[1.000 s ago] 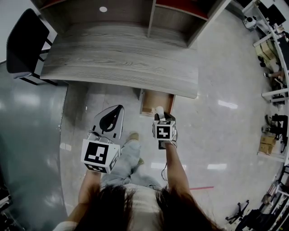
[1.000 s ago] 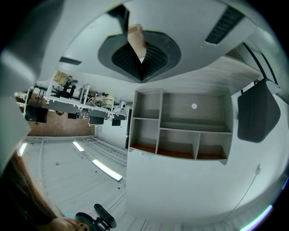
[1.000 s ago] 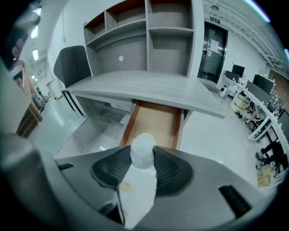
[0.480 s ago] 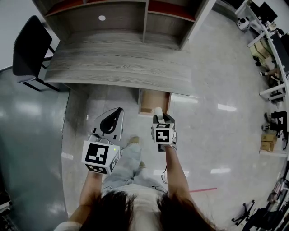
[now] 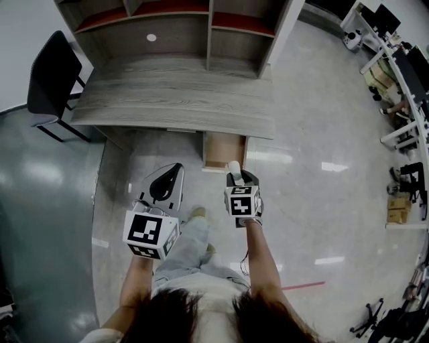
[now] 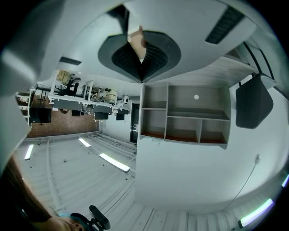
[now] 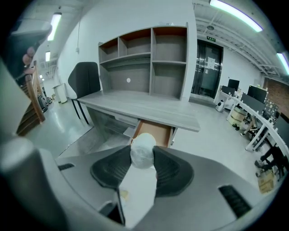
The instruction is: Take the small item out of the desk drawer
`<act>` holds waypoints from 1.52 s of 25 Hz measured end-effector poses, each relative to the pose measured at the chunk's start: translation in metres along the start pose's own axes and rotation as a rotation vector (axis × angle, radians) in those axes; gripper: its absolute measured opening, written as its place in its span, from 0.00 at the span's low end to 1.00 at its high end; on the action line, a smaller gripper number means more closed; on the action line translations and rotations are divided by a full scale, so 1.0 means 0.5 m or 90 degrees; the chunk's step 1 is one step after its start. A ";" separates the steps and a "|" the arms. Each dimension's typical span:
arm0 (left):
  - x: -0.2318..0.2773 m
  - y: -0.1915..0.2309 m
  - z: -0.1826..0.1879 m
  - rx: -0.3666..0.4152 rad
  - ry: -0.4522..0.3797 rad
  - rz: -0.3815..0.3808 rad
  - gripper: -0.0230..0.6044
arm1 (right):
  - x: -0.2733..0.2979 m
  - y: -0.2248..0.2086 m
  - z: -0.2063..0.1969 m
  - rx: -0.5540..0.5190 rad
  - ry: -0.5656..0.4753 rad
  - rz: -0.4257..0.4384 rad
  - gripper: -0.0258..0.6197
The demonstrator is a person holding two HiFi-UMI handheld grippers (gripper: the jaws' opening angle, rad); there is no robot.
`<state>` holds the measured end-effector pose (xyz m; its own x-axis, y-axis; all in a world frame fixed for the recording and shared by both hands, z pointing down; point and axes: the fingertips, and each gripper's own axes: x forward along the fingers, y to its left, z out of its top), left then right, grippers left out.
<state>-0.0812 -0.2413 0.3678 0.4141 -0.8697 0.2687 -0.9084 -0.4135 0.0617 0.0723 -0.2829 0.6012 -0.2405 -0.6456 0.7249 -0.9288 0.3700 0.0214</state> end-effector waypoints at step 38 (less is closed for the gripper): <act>-0.280 -0.247 0.047 0.035 -0.066 -0.002 0.06 | -0.445 0.067 0.013 -0.059 -0.210 0.016 0.30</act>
<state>-0.0256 -0.0747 0.2998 0.4236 -0.8901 0.1682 -0.9036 -0.4284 0.0087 0.0928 -0.1312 0.4361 -0.3551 -0.8114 0.4643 -0.8954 0.4379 0.0805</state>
